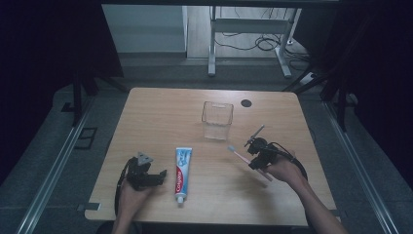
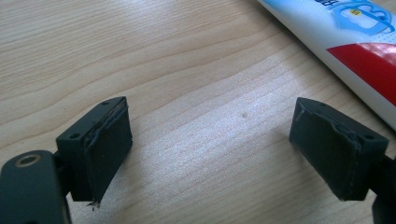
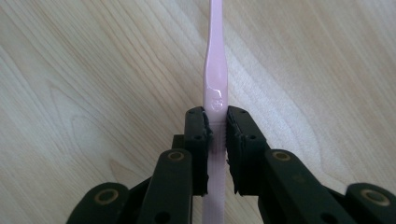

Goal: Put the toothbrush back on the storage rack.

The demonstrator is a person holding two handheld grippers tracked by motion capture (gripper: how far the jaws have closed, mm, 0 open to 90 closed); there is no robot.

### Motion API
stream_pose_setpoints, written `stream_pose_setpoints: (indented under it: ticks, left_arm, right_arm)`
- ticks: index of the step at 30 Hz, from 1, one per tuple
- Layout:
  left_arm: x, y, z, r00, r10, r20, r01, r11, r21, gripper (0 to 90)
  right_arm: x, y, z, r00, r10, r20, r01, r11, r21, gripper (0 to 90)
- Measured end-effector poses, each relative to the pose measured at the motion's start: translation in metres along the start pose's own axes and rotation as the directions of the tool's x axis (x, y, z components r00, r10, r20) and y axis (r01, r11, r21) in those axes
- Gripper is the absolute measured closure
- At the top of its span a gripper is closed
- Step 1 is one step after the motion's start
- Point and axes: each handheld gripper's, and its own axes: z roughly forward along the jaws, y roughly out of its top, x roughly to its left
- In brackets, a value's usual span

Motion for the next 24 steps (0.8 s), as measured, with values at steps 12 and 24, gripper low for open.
stream_pose_setpoints:
  ticks: [12,24]
  left_arm:
    - [0.0,0.0,0.0,1.0,-0.001,0.0,0.001,1.0,-0.002,12.9]
    - [0.0,0.0,0.0,1.0,0.005,0.0,-0.005,1.0,-0.002,12.9]
  right_arm:
    - [-0.004,0.007,-0.02,0.9998,0.019,0.003,-0.018,0.996,-0.085,78.0]
    - [-0.01,0.017,-0.037,0.9989,0.042,0.02,-0.038,0.986,-0.161,78.0]
